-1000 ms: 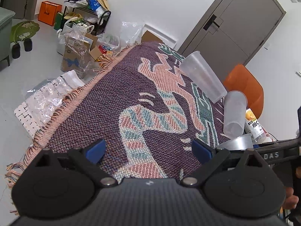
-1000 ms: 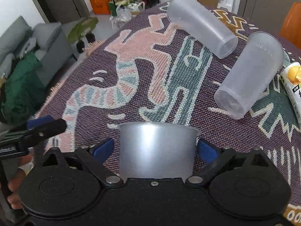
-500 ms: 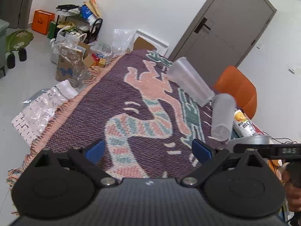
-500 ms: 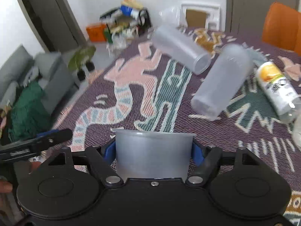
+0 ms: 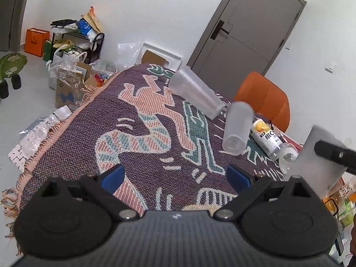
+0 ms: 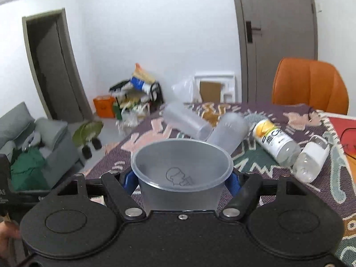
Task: Flip cup upright
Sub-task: 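Rotate the HEYTEA cup rim-up with the right gripper and lower it to the blanket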
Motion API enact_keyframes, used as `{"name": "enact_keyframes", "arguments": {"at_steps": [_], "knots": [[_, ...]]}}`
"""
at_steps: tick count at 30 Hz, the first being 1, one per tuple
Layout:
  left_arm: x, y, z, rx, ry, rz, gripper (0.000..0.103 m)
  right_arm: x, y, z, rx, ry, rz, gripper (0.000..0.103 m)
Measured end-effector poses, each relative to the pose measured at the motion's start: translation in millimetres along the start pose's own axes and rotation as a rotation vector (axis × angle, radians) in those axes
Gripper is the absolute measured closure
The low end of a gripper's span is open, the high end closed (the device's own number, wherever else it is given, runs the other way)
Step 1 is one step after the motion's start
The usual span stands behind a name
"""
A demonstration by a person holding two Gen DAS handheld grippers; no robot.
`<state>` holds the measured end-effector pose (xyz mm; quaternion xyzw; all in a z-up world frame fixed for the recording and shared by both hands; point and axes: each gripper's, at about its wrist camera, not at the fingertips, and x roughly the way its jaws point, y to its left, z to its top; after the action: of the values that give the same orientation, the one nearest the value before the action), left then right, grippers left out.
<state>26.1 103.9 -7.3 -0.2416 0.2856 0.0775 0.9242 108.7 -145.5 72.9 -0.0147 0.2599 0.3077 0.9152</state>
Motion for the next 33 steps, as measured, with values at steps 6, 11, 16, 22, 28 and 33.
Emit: {"name": "enact_keyframes", "arguments": {"at_steps": [6,11,16,22,28,33], "knots": [[-10.7,-6.0,-3.5,0.032,-0.018,0.012,0.006,-0.9,9.4,-0.8,-0.036,-0.088,-0.028,0.031],[-17.2,-6.6,-3.4,0.052,-0.037,0.027,0.006,6.9,15.2,-3.5,-0.071,-0.126,-0.054,0.031],[-18.7,-3.2,-3.9,0.055,-0.044,0.042,0.006,16.6,17.3,-10.8,-0.082,-0.131,-0.063,0.030],[-18.8,-4.0,-5.3,0.066,-0.046,0.061,0.006,24.0,22.4,-22.8,-0.102,-0.081,-0.055,0.022],[-21.5,-9.5,-8.1,0.085,-0.048,0.060,0.006,13.7,22.9,-30.8,-0.084,-0.060,-0.045,0.003],[-25.1,-17.0,-11.8,0.118,-0.044,0.056,0.006,5.9,16.7,-39.1,-0.046,-0.043,-0.044,0.000]]}}
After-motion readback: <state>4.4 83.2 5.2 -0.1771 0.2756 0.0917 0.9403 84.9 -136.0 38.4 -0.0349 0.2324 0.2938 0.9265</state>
